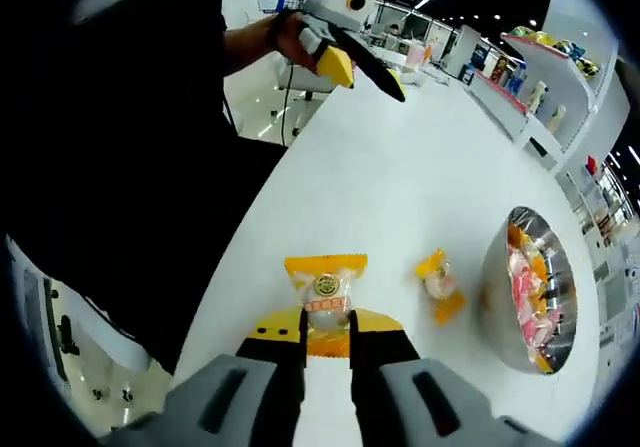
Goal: Pick up the marshmallows scattered on the table and place them into the bowl on the table
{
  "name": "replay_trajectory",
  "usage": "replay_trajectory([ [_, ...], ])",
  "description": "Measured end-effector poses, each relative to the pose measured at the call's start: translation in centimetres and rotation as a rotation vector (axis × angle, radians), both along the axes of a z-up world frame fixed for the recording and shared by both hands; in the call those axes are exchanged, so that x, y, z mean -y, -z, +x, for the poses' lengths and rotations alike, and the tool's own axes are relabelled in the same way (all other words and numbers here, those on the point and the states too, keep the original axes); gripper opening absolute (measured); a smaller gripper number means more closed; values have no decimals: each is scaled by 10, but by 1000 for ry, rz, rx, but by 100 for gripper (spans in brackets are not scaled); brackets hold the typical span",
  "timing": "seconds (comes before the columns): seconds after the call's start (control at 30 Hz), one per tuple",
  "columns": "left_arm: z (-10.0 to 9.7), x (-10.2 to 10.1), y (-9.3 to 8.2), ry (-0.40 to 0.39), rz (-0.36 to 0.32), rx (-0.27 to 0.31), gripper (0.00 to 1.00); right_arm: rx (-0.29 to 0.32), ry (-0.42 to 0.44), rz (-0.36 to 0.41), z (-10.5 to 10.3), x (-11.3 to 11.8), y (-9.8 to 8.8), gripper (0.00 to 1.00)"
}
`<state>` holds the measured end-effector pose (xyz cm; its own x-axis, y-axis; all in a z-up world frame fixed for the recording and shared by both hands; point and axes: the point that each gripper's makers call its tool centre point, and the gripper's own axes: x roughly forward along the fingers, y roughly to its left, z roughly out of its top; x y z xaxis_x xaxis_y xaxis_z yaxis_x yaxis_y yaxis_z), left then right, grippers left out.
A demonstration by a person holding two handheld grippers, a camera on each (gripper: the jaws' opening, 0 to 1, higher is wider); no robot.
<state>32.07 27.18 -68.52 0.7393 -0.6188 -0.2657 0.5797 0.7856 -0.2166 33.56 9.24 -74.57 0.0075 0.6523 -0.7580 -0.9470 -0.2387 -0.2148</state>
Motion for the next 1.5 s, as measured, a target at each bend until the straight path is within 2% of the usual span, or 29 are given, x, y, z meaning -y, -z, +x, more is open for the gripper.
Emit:
replay_trajectory([
  [0.27,-2,3,0,9,4,-1,57,-7,187,181,37,-4,-36,17],
  [0.73,-4,4,1,15,7,-5,57,-27,454,409,103,10,-74,17],
  [1.0,-5,5,1,15,3,-6,56,7,604,474,145,20,-80,17],
  [1.2,-6,5,2,19,8,-7,56,-4,720,552,173,26,-88,17],
  [1.5,-6,5,-1,13,-13,-3,56,-90,873,640,204,31,-87,17],
])
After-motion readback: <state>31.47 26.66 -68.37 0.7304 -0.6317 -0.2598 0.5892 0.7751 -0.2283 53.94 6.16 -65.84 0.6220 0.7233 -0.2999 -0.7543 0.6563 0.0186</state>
